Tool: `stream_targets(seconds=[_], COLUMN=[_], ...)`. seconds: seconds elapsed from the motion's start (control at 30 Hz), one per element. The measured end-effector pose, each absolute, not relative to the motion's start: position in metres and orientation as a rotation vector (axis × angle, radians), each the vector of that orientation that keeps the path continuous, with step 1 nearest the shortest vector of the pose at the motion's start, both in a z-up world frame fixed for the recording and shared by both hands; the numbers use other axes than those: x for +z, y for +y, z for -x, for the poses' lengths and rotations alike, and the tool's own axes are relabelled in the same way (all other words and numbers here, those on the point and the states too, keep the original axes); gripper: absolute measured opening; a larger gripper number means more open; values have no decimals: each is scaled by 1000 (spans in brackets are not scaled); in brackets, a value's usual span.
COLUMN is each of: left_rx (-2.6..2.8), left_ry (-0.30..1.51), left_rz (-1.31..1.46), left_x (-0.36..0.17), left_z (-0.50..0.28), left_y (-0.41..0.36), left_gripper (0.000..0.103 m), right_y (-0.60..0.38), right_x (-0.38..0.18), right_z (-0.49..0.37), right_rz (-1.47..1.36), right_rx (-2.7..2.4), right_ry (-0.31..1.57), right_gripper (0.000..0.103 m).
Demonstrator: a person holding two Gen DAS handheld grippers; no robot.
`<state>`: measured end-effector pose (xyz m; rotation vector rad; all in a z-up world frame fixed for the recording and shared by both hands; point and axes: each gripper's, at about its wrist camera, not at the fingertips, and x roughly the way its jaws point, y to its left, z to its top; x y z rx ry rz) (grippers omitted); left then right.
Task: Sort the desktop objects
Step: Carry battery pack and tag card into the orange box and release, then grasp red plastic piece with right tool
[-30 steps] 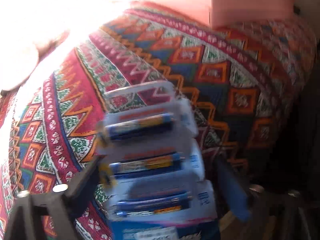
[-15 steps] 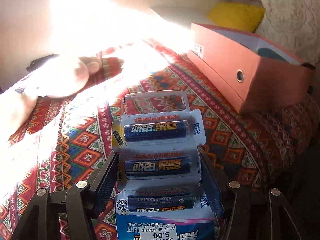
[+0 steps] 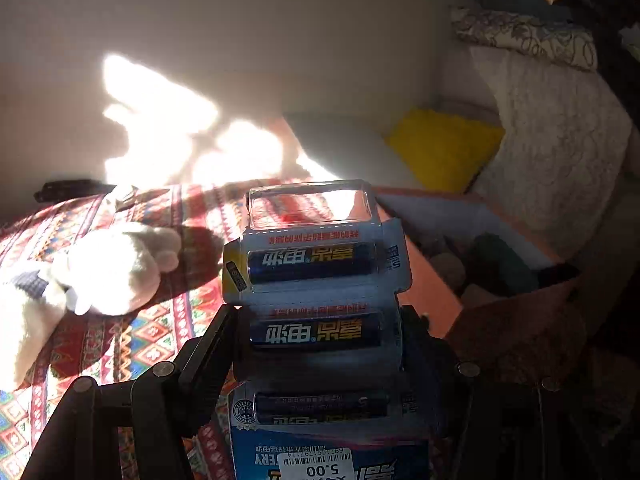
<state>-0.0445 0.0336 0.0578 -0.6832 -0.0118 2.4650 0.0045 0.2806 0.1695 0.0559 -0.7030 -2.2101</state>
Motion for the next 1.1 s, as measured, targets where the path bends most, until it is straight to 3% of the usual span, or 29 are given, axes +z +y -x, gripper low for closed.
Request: stream_targets(seconds=[0.07, 0.27, 0.5, 0.57, 0.63, 0.67, 0.7, 0.73, 0.87, 1.1], left_rx=[2398, 2233, 2229, 2219, 2204, 2201, 2208, 2219, 2227, 2316], left_ry=[-33, -29, -12, -34, -57, -65, -64, -57, -68, -106], left_rz=[635, 578, 622, 632, 629, 618, 605, 597, 608, 675], left_x=[75, 103, 102, 100, 99, 98, 99, 99, 98, 69], left_z=[53, 97, 140, 145, 147, 146, 145, 144, 142, 123], left_y=[62, 174, 264, 269, 271, 269, 266, 264, 246, 178], left_gripper=[67, 67, 68, 80, 93, 98, 99, 99, 100, 101], right_y=[306, 404, 486, 499, 506, 507, 510, 514, 521, 502], right_x=[167, 143, 113, 102, 93, 90, 85, 79, 71, 85], right_z=[-14, -43, -37, -24, -10, -4, 0, 0, 4, 12], right_rz=[-72, 1, -93, -128, -157, -178, -189, -182, -153, -180], right_rx=[-2503, -2863, -2900, -2880, -2871, -2873, -2874, -2870, -2797, -2787], right_ry=[-685, -870, -1089, -1155, -1218, -1269, -1329, -1395, -1456, -1350], right_gripper=[12, 12, 13, 13, 23, 50, 86, 96, 98, 98])
